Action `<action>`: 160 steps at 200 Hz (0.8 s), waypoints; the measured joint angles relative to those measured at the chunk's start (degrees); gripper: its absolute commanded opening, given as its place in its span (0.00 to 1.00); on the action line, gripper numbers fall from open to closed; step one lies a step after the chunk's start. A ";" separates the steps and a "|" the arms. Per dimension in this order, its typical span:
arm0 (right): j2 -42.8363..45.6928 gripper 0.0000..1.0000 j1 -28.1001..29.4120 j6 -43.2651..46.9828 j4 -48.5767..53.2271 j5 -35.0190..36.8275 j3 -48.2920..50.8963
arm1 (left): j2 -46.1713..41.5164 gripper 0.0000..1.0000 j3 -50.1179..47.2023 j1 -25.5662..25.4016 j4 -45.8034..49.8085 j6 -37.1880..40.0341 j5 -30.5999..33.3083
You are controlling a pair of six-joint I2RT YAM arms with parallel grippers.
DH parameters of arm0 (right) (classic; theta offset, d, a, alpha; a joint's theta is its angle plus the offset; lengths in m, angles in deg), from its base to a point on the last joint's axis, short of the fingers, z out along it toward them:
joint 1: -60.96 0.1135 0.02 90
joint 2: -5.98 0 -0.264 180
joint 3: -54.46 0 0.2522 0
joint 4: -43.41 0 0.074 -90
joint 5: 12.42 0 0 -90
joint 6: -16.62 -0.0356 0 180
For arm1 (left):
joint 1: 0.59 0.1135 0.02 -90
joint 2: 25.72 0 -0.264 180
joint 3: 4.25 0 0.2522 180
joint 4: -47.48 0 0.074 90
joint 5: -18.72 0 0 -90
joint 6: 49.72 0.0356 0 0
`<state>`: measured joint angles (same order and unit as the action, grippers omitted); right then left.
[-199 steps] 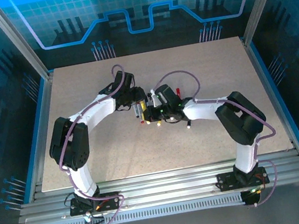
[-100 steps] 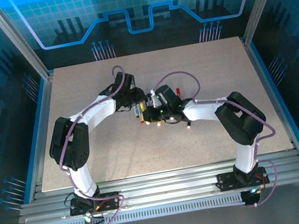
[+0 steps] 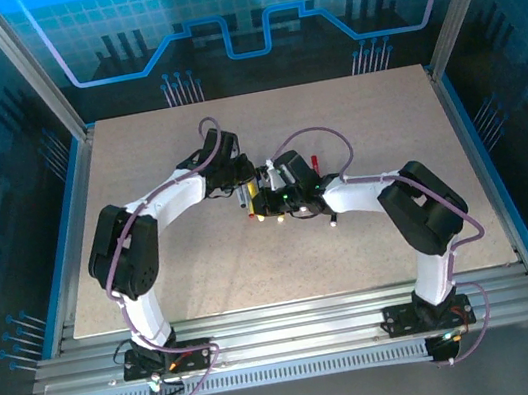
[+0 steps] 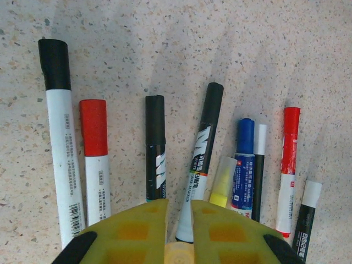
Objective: Open the pen caps
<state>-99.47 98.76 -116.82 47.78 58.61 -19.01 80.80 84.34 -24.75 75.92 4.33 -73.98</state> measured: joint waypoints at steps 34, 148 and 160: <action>0.13 0.00 0.11 -0.55 1.42 -0.72 0.48 | 1.20 0.00 0.48 0.04 1.25 -0.15 -0.28; 12.28 0.00 4.76 0.11 8.66 -3.06 8.02 | 5.18 0.00 7.15 1.81 3.37 -0.70 6.25; 12.83 0.00 2.60 1.29 9.84 -1.75 8.07 | 5.20 0.00 7.32 1.86 3.76 0.07 6.99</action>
<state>-86.64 101.37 -115.54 57.62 56.87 -10.94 86.00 91.66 -22.90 79.68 4.40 -66.98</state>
